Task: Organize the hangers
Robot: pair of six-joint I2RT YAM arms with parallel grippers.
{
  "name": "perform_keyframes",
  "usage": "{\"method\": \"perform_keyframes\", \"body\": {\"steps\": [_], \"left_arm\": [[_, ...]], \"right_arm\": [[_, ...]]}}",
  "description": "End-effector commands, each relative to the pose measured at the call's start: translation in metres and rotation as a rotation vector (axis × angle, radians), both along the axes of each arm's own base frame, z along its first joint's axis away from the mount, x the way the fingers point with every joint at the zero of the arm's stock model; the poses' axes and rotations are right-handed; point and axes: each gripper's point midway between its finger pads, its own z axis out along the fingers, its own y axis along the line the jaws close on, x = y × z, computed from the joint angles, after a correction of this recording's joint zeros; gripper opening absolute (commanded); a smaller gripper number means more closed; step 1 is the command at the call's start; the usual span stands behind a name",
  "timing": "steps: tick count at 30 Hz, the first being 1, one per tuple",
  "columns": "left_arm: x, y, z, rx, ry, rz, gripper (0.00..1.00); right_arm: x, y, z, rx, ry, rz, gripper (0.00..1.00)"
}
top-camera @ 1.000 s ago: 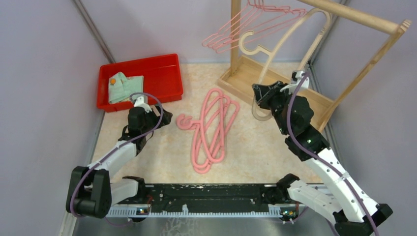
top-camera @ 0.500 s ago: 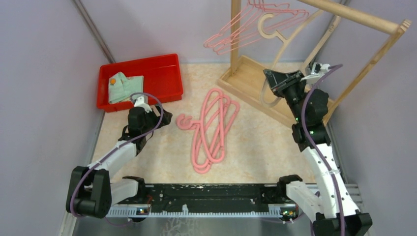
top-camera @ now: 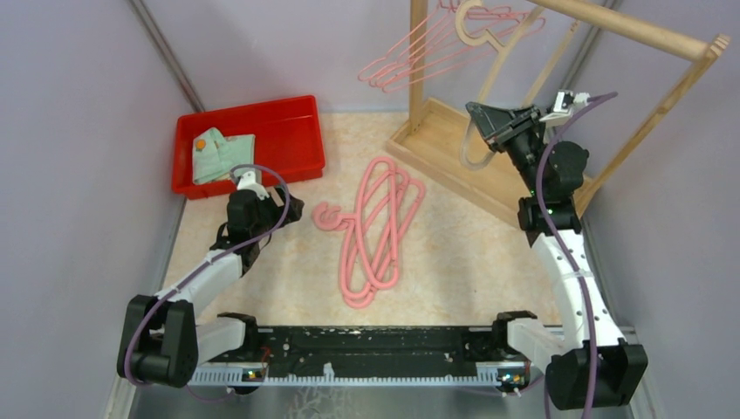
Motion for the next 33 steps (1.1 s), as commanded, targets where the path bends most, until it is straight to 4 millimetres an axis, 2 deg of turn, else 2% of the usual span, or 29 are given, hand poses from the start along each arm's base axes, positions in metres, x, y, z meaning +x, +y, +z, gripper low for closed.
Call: {"method": "perform_keyframes", "body": {"steps": [1,9,19,27,33], "left_arm": [[0.004,0.001,0.003,0.018,-0.017,0.003,0.90],[0.004,0.002,-0.001,0.028,-0.008,0.001,0.90],[0.005,0.003,-0.008,0.043,0.006,-0.001,0.91],[0.008,0.001,-0.014,0.041,0.019,-0.005,0.90],[0.011,0.000,-0.015,0.041,0.024,-0.006,0.90]], "right_arm": [[-0.017,-0.007,0.068,0.034,-0.228,0.007,0.00],[0.006,-0.021,0.076,0.103,-0.268,-0.013,0.00],[0.042,-0.040,0.074,0.224,-0.311,-0.010,0.00],[0.072,-0.042,0.049,0.221,-0.234,-0.026,0.00],[0.093,-0.035,0.038,0.171,-0.176,-0.031,0.00]]}}
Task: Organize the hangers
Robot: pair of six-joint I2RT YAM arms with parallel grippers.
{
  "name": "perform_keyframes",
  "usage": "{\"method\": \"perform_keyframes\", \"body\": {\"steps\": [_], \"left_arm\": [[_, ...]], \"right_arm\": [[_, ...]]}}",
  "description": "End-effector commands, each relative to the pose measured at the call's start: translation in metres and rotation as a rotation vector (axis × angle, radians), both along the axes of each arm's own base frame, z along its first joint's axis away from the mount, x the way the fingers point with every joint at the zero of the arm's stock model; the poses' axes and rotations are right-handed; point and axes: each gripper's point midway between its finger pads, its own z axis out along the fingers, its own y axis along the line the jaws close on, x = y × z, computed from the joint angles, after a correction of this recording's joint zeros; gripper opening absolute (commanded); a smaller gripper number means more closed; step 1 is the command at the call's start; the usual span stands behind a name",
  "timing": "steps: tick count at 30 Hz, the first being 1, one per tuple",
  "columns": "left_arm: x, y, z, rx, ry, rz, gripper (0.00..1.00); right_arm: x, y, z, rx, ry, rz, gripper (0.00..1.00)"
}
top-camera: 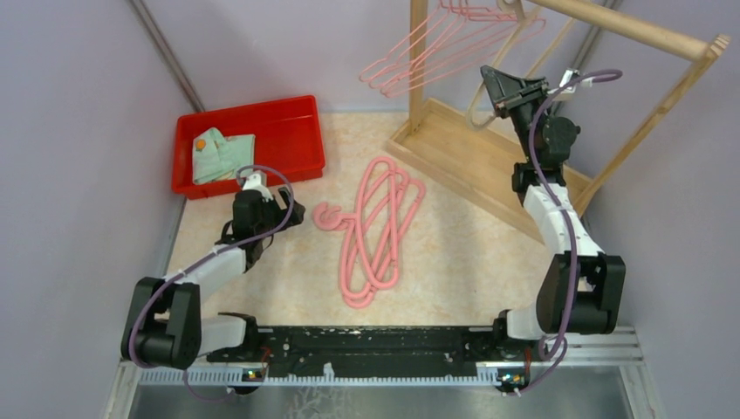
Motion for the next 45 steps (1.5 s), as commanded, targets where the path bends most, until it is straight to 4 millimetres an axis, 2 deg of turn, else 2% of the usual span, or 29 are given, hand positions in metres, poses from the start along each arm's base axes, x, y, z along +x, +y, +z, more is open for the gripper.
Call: {"method": "perform_keyframes", "body": {"steps": [1,5,8,14,20,25,29,32,37,41,45], "left_arm": [[0.011,-0.003,0.012,-0.001,-0.043,-0.008,0.90],[0.012,-0.004,0.011,-0.005,-0.040,-0.010,0.90],[0.014,-0.005,0.013,-0.006,-0.043,-0.011,0.90],[0.014,-0.004,0.011,0.001,-0.039,-0.013,0.90],[0.013,-0.006,0.010,-0.010,-0.035,-0.019,0.90],[0.012,-0.006,0.010,-0.011,-0.035,-0.020,0.90],[0.011,-0.006,0.010,-0.007,-0.038,-0.018,0.90],[0.012,-0.004,0.011,0.002,-0.039,-0.015,0.90],[0.013,-0.004,0.015,0.004,-0.044,-0.018,0.90],[0.013,-0.004,0.013,0.004,-0.038,-0.017,0.90],[0.014,-0.006,0.009,0.003,-0.029,-0.025,0.90]], "right_arm": [[0.007,0.007,0.022,-0.066,-0.036,-0.015,0.00],[0.020,0.020,0.009,-0.127,0.018,-0.011,0.03],[0.026,0.025,-0.003,-0.163,0.066,-0.021,0.10],[0.024,0.017,-0.020,-0.184,0.129,-0.084,0.21],[0.021,0.013,-0.027,-0.216,0.153,-0.108,0.45],[0.010,0.009,-0.020,-0.247,0.142,-0.141,0.60],[-0.004,0.007,-0.016,-0.281,0.140,-0.158,0.77],[-0.020,0.009,-0.020,-0.330,0.145,-0.152,0.79],[-0.051,0.012,-0.044,-0.454,0.207,-0.168,0.80],[-0.080,0.014,-0.071,-0.536,0.261,-0.179,0.79],[-0.109,0.034,-0.104,-0.627,0.313,-0.128,0.77]]}}
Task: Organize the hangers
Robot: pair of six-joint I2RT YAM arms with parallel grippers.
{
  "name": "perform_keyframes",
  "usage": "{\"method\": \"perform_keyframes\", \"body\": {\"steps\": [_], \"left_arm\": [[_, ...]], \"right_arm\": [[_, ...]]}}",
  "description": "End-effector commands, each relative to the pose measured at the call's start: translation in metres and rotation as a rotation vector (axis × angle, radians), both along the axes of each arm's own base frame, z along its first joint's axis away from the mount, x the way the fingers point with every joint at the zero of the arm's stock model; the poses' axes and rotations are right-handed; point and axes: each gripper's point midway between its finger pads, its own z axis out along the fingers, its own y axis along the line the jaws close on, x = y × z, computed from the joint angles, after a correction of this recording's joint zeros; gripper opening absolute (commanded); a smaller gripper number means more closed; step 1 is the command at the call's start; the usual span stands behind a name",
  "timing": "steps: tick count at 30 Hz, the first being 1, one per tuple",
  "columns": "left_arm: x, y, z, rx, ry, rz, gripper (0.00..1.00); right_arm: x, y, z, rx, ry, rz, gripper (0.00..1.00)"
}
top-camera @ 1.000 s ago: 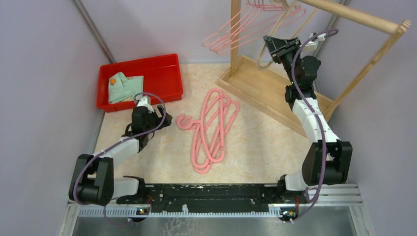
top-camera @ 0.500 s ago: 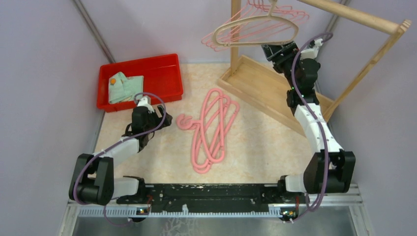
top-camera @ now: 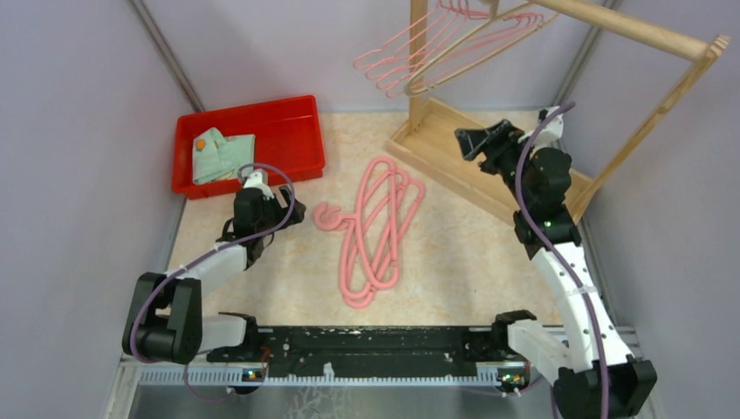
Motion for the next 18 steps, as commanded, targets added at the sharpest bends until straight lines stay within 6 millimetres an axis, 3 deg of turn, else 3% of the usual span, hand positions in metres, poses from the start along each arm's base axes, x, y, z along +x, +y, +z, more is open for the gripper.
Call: {"method": "perform_keyframes", "body": {"steps": [1,6,11,18], "left_arm": [[0.010,-0.007,0.010,-0.007,-0.031,-0.026,0.90],[0.011,-0.011,0.010,-0.020,-0.025,-0.042,0.89],[0.008,-0.009,0.012,-0.009,-0.026,-0.034,0.89],[0.004,-0.010,0.014,-0.021,-0.033,-0.037,0.90]], "right_arm": [[-0.029,0.019,-0.041,-0.148,0.087,0.035,0.76],[-0.056,0.087,-0.108,-0.287,0.211,0.224,0.68],[-0.079,0.155,-0.170,-0.468,0.291,0.382,0.67],[-0.085,0.210,-0.243,-0.603,0.411,0.532,0.66]]}}
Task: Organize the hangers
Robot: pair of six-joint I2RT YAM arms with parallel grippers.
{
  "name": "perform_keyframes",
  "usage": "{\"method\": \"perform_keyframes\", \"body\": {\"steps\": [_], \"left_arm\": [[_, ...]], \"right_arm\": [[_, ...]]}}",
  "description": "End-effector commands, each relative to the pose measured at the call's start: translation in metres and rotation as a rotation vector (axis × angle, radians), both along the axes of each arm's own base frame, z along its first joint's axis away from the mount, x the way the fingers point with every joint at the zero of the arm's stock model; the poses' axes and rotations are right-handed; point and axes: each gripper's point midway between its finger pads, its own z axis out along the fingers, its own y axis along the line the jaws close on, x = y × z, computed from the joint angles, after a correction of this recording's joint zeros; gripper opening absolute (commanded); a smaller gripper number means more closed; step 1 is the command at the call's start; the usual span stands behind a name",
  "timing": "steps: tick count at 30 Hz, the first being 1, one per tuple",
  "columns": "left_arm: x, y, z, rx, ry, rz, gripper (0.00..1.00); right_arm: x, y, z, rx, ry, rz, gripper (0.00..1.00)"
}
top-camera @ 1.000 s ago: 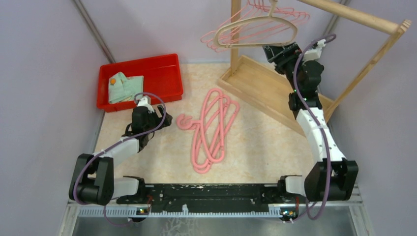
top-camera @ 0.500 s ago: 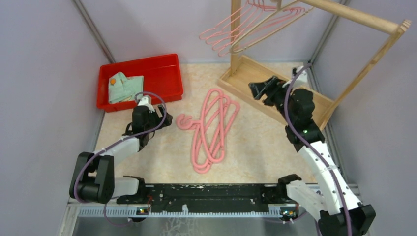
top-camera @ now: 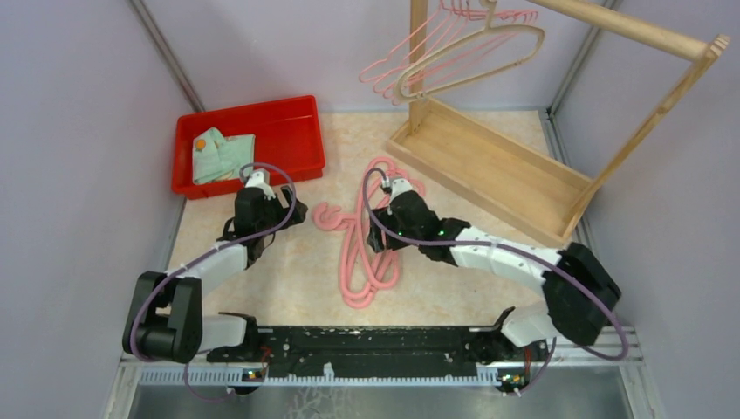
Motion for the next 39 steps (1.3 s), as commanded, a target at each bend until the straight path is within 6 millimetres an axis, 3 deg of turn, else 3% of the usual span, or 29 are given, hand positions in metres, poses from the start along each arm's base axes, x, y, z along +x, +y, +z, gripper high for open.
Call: {"method": "perform_keyframes", "body": {"steps": [1,13,24,30,39], "left_arm": [[0.004,-0.004,0.015,-0.013,-0.042,-0.013,0.90],[0.002,-0.005,0.005,-0.011,-0.031,-0.026,0.90],[-0.002,-0.004,0.001,-0.013,-0.037,-0.019,0.90],[-0.003,-0.005,-0.004,-0.016,-0.024,-0.022,0.90],[-0.006,-0.003,-0.006,-0.015,-0.023,-0.018,0.90]], "right_arm": [[0.015,0.027,-0.007,-0.027,-0.036,0.040,0.65],[0.010,0.076,-0.044,-0.185,-0.026,0.141,0.65],[-0.002,0.066,-0.090,-0.284,0.035,0.137,0.61],[-0.006,0.057,-0.099,-0.324,0.040,0.118,0.50],[-0.014,0.036,-0.116,-0.386,0.055,0.072,0.48]]}}
